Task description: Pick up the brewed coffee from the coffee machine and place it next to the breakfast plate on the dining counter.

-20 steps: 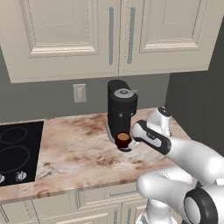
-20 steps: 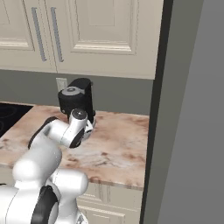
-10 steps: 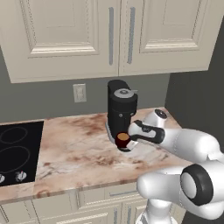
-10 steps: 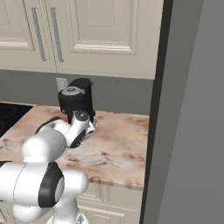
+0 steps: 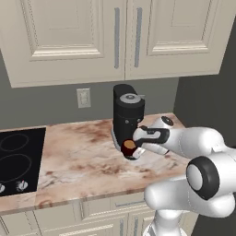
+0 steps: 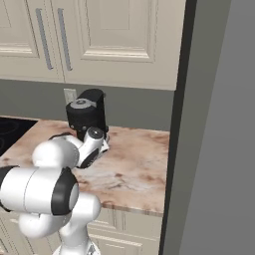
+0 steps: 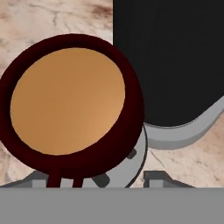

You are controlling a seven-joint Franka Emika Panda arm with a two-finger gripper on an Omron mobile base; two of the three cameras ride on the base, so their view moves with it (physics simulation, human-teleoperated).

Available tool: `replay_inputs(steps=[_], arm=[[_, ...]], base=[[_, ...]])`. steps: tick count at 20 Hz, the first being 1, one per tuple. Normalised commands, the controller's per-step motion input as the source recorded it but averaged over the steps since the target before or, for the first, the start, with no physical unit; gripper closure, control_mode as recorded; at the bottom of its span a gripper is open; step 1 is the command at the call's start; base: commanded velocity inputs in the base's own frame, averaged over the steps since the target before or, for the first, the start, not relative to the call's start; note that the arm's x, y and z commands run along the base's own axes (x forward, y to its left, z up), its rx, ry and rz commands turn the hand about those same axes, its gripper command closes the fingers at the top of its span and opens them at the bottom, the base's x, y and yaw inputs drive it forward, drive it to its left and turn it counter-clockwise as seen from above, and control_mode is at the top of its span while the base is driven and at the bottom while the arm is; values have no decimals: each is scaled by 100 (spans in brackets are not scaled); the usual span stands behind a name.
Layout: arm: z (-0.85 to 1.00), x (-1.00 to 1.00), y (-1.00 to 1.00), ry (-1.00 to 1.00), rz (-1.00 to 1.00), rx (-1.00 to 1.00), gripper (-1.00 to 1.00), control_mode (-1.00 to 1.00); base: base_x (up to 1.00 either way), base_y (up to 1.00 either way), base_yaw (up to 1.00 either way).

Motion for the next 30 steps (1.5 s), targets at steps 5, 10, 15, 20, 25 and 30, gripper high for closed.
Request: replay_inputs(steps=[5, 10, 15, 20, 25, 30], arm=[[-1, 1, 0, 0, 4, 0, 100, -100], [1, -15, 0, -3, 1, -1, 100, -100], [6, -48, 2, -5, 0, -6, 100, -100], [15, -60, 0, -9, 0, -15, 100, -100], [47, -59, 0, -13, 0, -12, 100, -100], [53, -80, 0, -18, 0, -7, 100, -100]], base=[[0, 0, 0], [0, 0, 0], [0, 0, 0], [0, 0, 0], [0, 0, 0], [0, 0, 0]])
